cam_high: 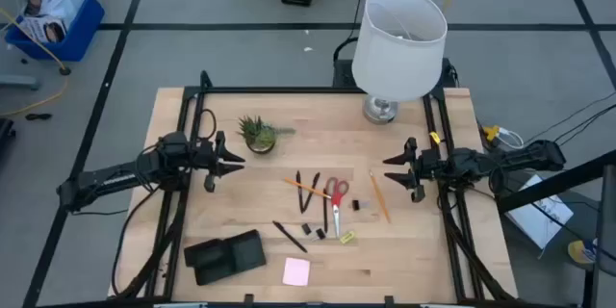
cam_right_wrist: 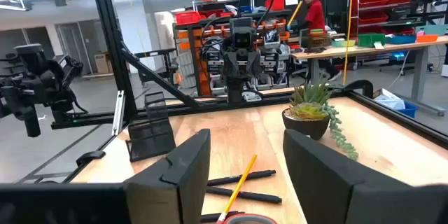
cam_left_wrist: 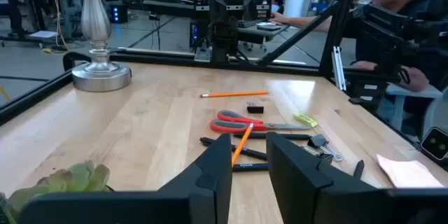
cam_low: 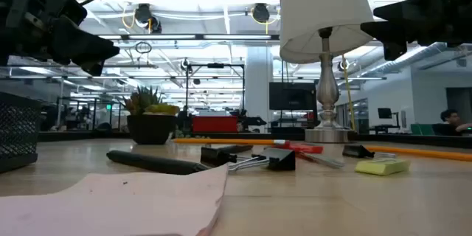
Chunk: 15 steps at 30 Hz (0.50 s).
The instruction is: Pick and place office supplies into organizer
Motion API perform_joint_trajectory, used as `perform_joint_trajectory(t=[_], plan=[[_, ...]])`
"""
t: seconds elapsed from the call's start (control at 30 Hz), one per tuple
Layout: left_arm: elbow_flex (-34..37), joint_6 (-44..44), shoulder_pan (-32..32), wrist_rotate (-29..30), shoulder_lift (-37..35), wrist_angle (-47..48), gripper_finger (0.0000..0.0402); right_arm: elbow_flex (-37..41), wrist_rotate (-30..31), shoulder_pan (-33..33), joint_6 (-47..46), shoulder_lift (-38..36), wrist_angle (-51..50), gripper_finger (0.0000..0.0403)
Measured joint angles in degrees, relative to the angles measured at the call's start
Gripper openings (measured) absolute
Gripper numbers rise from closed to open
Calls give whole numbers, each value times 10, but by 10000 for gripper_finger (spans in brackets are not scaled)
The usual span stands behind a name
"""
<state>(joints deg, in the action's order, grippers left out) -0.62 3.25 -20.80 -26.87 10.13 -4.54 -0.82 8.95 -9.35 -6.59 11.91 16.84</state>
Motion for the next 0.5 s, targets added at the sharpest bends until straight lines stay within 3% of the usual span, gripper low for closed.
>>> perform_joint_trajectory(t=[0.5], plan=[[0,0,0,0,0,0,93,0,0,0,0,0,0,175]])
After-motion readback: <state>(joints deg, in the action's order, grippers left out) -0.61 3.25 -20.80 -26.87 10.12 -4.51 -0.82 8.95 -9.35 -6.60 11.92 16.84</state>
